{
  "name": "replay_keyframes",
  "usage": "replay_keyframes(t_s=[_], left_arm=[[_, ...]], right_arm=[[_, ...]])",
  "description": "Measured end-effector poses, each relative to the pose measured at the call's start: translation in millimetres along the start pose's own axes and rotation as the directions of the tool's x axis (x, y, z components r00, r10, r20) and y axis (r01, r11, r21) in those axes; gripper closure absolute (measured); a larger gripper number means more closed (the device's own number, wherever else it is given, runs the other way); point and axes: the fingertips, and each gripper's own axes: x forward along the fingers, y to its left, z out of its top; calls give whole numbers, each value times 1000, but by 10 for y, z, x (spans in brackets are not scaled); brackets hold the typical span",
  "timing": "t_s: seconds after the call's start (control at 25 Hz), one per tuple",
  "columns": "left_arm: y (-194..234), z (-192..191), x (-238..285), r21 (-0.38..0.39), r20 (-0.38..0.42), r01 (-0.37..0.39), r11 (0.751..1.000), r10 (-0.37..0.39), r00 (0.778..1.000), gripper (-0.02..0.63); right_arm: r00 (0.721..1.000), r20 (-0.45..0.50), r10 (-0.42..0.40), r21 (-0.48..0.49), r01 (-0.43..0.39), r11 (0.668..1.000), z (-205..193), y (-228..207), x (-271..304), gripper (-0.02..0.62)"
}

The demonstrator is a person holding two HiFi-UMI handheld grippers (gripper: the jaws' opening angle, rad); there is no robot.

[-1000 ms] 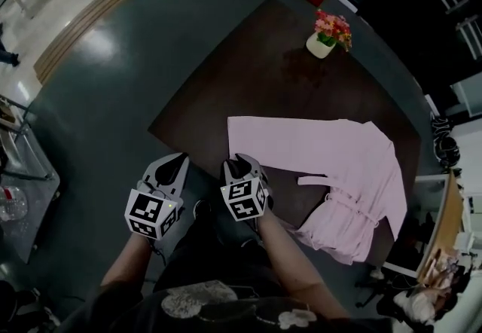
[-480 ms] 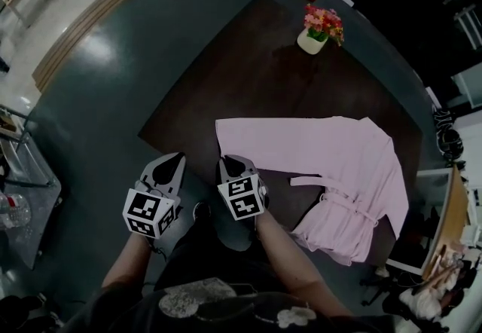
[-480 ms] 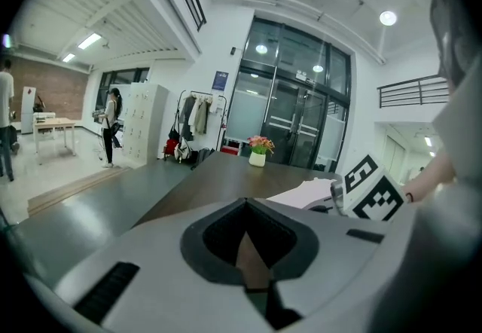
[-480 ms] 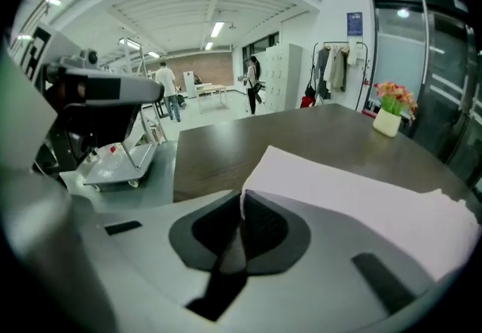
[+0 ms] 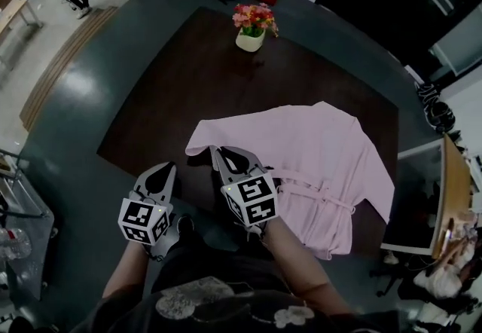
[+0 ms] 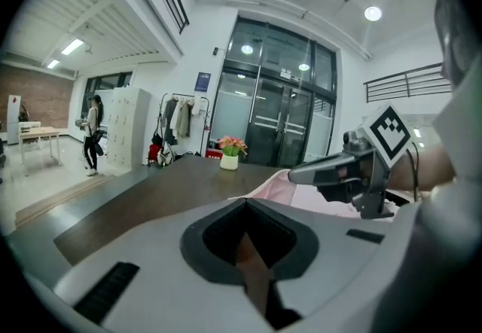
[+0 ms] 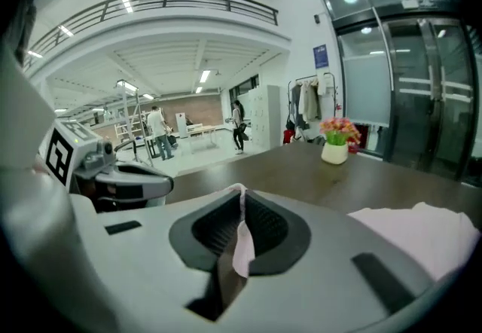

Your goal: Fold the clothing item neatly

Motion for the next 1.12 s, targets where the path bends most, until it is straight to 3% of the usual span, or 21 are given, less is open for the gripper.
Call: replay_keyframes(t_s=[0.2,0.56,0.84,0.96,1.12], left_arm=[[-894,14,465,48,-19,77,996,-77,997,595],[-2460,61,1130,127,-55,178,976,-172,984,595],[-3268,-108,1423,173,-95,229,958,-216,972,595],[-3418,-172,1525,187,-114,232,955,-213,970,595],[-3432,-270,1696,216,-156,224,950,-192,969,595]], right_arm=[[989,87,-120,74,113,991,-59,-936,-837,584],[936,171,-308,213,270,939,-740,-2613,-2274,584],[870,134,-475,405,389,827,-1668,-3476,-3235,584],[860,69,-506,448,427,786,-2141,-3621,-3436,584],[830,-32,-557,520,490,700,-2663,-3748,-3604,583]])
